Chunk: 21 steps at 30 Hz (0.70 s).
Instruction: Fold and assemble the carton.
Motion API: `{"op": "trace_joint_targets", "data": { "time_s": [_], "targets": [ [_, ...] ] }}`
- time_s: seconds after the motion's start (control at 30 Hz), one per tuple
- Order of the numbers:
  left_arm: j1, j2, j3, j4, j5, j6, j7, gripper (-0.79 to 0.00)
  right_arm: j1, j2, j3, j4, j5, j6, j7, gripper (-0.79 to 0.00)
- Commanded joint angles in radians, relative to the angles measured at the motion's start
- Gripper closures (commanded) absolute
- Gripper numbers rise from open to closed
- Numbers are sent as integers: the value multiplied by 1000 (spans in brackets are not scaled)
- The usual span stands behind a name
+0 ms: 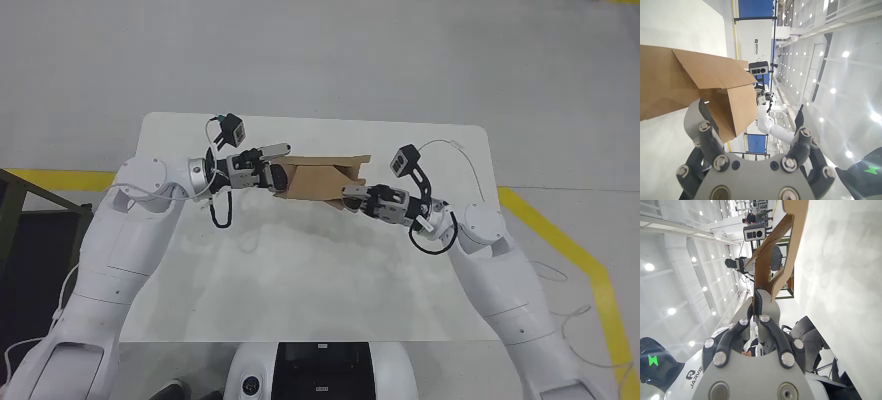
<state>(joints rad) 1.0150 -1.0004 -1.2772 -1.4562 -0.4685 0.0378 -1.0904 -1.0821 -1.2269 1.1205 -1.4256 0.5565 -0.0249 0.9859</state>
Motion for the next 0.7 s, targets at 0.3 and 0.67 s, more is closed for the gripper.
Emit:
{"op": "trace_joint_targets", "data": {
  "time_s": [0.3,0.67],
  "targets": [
    [-19,-3,16,31,-46,21,-38,-785,4,-3,-10,13,12,-12,-18,0],
    [-48,-10,25,56,-143,56,-75,-785,8,-8,-28,20,22,-16,-22,0]
  ]
}}
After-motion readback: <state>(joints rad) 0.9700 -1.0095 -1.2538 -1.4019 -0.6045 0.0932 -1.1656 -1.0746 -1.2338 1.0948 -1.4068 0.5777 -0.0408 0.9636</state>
